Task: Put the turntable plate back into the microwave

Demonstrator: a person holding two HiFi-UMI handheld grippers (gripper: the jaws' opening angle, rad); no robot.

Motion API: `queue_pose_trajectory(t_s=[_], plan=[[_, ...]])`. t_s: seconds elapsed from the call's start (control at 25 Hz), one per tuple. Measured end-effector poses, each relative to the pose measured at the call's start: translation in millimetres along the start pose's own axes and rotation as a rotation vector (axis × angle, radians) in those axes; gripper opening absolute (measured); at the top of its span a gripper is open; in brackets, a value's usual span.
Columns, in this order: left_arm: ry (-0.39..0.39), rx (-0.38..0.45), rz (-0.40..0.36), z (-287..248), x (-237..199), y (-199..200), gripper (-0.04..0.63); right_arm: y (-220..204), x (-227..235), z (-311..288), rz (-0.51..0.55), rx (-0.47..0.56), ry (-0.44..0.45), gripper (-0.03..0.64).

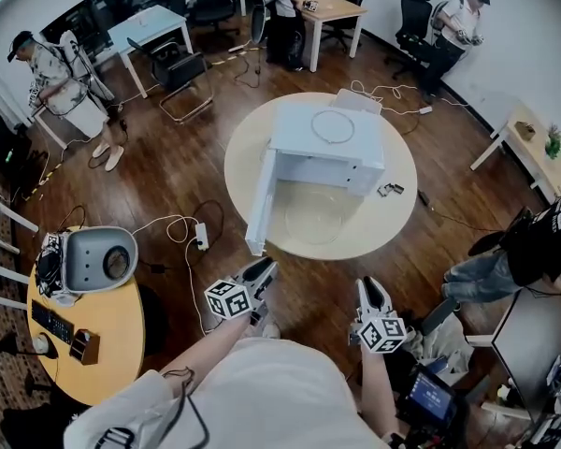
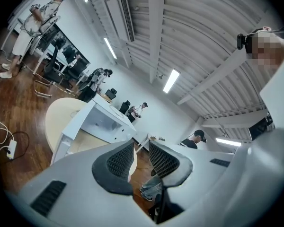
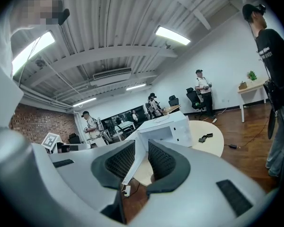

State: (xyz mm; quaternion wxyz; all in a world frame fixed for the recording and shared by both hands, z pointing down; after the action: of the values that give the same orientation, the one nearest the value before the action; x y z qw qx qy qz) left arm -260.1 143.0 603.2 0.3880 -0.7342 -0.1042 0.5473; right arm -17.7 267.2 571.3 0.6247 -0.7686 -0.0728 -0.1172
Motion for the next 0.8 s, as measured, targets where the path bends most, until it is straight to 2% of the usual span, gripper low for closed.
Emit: queue_pose_trajectory(t_s=[0.36, 0.8], plan=[[-0.017, -0.03, -0.015, -9, -29, 19, 0.087, -8, -5, -31, 0.001, 0.002, -0.028, 0.077], [-0.012, -0.041, 0.009, -8, -46, 25, 0.087, -15, -2, -45, 0.015, -0.025, -0.056, 0.075]])
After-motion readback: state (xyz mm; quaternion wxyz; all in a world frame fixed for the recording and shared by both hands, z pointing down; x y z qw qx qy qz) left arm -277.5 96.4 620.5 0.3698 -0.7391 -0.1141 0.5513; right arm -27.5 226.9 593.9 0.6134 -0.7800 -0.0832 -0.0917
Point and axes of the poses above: the fingertips, and each gripper's own axes: z backward along the fingers, x to its right, y out of its top, the point moved 2 cm from there along z, backward along the fingers, and after that the axes turned 4 degrees about z, right-handed, at the moved point
